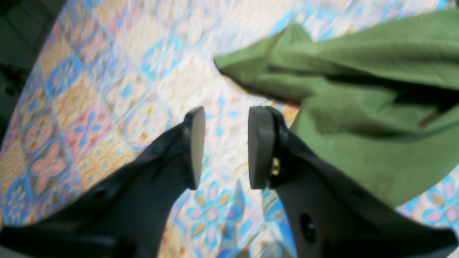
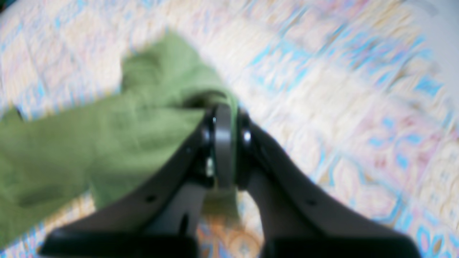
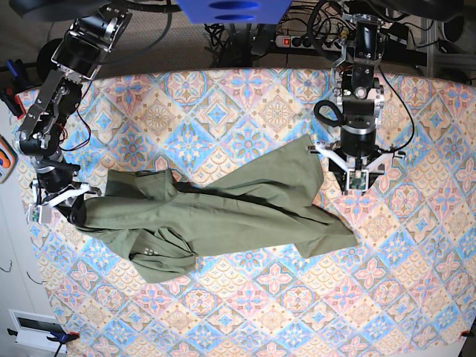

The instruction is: Layout the t-shirt on the table in an organized manner, then fold the t-shirt properly

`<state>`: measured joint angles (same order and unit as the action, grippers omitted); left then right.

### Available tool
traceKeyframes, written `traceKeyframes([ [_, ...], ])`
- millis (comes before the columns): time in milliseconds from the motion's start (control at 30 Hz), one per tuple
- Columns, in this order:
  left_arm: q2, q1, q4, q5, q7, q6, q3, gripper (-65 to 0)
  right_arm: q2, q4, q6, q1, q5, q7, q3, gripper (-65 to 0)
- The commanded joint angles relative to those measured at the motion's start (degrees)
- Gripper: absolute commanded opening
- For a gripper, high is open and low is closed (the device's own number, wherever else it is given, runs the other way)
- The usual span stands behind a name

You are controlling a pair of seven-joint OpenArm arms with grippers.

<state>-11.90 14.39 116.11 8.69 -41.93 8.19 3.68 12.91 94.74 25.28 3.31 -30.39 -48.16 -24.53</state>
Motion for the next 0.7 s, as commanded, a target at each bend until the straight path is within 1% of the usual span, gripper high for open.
traceKeyframes([
  [0,-1.68,-1.43,-0.20,0.41,0.83,0.47,0.05,-43.6,0.50,1.39,0.52,1.04,-1.39,1.17,0.14,-64.7],
  [33,-3.18,-2.30,-1.43,0.41,0.83,0.47,0.41,-41.3,0.59,1.48,0.52,1.04,-1.39,1.08,0.14,-64.7],
  [100,-5.46,-4.33,-4.16,0.41,0.83,0.47,1.37,-33.4,0.68,1.48,0.52,0.95,-1.39,1.08,0.14,-64.7],
  [167,-8.71,-6.09,-7.15,0.32,1.19,0.47,1.55,-23.9,0.76,1.48,0.52,0.86,-1.39,1.08,0.14,-64.7],
  [200,-10.30,-6.96,-8.64,0.32,1.27,0.47,1.55,-20.2,0.76,1.57,0.52,0.78,-1.39,1.08,0.14,-64.7],
  [233,-11.53,-8.19,-9.87,0.32,1.27,0.47,1.64,-17.9,0.76,1.57,0.52,0.34,-1.48,1.08,0.14,-64.7],
  [267,-12.67,-9.51,-11.10,0.32,1.27,0.47,2.25,-17.0,0.85,1.66,0.52,0.16,-1.48,1.17,0.14,-64.7],
  [367,-17.42,-14.79,-15.68,0.32,1.45,0.47,6.03,-17.1,0.85,2.27,0.52,0.07,-1.39,1.17,0.14,-64.7],
  [400,-18.30,-16.46,-17.26,0.32,1.80,0.47,7.61,-17.1,0.85,2.27,0.52,-0.01,-1.39,1.17,0.14,-64.7],
  [467,-20.58,-19.62,-21.39,0.32,3.82,0.47,10.78,-17.1,0.85,2.27,0.52,-0.19,-1.48,1.26,0.14,-64.7],
  [533,-21.90,-23.05,-25.87,0.59,6.55,0.47,14.12,-17.1,0.85,2.27,0.52,-0.19,-1.48,1.26,0.14,-64.7],
  [667,-22.25,-28.94,-35.37,0.85,10.06,0.47,19.57,-17.1,0.85,2.36,0.52,-0.28,-1.48,1.26,0.14,-64.7],
])
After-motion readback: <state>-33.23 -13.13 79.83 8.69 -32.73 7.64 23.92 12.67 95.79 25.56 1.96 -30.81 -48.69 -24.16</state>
